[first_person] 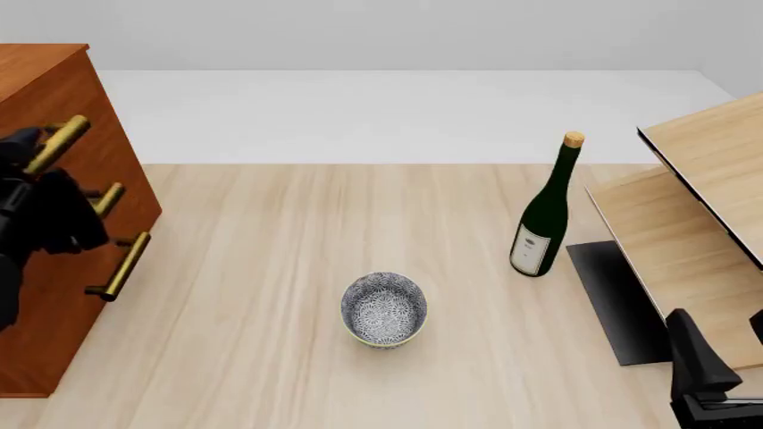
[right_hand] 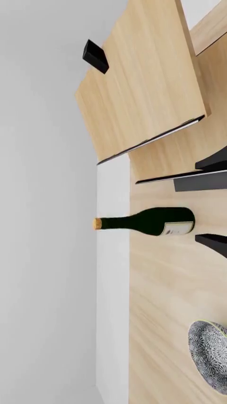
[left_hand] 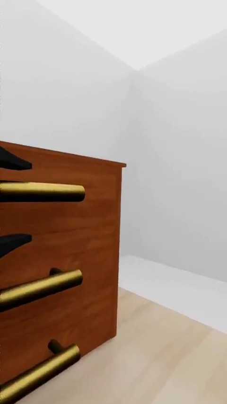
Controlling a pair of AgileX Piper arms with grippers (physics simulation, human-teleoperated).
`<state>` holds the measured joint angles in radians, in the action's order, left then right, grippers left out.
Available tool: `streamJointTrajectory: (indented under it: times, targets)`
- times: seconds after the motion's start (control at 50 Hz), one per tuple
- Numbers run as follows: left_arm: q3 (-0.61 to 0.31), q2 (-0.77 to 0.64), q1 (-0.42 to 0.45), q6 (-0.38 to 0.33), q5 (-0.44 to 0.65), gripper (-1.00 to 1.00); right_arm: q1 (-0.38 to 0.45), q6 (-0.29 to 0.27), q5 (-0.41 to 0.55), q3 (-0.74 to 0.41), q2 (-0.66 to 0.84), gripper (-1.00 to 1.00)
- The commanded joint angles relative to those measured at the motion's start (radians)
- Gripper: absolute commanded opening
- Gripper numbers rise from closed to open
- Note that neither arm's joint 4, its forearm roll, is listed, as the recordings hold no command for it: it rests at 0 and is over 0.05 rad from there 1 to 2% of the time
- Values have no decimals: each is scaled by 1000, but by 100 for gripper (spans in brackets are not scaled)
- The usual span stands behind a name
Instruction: Close the bottom drawer of the cabinet and open the top drawer.
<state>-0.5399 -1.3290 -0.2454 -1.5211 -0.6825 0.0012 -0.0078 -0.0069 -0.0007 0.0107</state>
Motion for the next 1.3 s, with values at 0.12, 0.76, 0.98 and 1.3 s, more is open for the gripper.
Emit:
streamJointTrajectory:
  times: [0.12,0.76,0.98,1.3]
  targets:
    - [-6,-5,-29,2,-1,100,5,-3,5,0,-5,100]
    - [9,0,-31,-27,-28,-100,5,-1,6,0,-6,100]
    - [22,25,-2,-36,-26,-100,2,2,5,0,-5,100]
    - [40,59,51,-43,-16,-100,-3,6,-4,0,4,100]
